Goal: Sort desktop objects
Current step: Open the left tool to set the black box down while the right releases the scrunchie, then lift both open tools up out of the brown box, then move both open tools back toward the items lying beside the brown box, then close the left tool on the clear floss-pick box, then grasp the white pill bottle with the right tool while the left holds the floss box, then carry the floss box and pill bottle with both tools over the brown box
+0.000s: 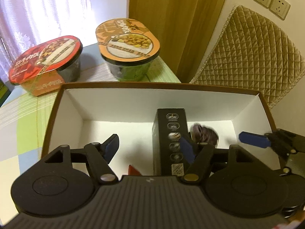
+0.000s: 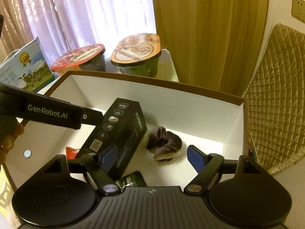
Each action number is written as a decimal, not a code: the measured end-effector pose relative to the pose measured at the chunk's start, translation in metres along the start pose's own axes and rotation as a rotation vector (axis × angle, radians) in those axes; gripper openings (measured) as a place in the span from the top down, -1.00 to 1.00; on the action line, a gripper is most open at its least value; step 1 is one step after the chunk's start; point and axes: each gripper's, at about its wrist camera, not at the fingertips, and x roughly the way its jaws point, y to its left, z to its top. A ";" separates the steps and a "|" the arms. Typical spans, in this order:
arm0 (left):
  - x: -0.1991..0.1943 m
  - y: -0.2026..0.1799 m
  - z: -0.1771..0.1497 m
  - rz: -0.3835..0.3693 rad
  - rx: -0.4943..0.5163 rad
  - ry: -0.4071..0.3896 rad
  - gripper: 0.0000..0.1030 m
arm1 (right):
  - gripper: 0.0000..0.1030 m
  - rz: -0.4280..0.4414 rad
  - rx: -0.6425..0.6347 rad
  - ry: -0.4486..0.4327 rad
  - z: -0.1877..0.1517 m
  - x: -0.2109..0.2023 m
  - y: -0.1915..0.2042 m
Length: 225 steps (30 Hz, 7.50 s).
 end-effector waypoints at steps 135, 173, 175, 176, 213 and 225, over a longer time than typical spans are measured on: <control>-0.186 0.120 -0.300 0.120 -0.276 0.085 -0.75 | -0.96 0.102 -0.047 0.146 -0.165 -0.094 0.153; -0.149 0.134 -0.344 0.253 -0.219 0.099 -0.61 | -0.96 0.152 -0.044 0.222 -0.163 -0.063 0.135; -0.152 0.143 -0.347 0.265 -0.233 0.095 -0.62 | -0.96 0.172 -0.057 0.222 -0.162 -0.060 0.141; -0.152 0.146 -0.347 0.272 -0.237 0.091 -0.63 | -0.96 0.183 -0.067 0.217 -0.162 -0.059 0.145; -0.145 0.234 -0.324 0.358 -0.303 0.038 -0.64 | 0.54 0.168 -0.153 0.224 -0.151 0.004 0.226; -0.150 0.207 -0.333 0.312 -0.246 0.063 -0.64 | 0.53 0.174 -0.105 0.276 -0.171 -0.026 0.195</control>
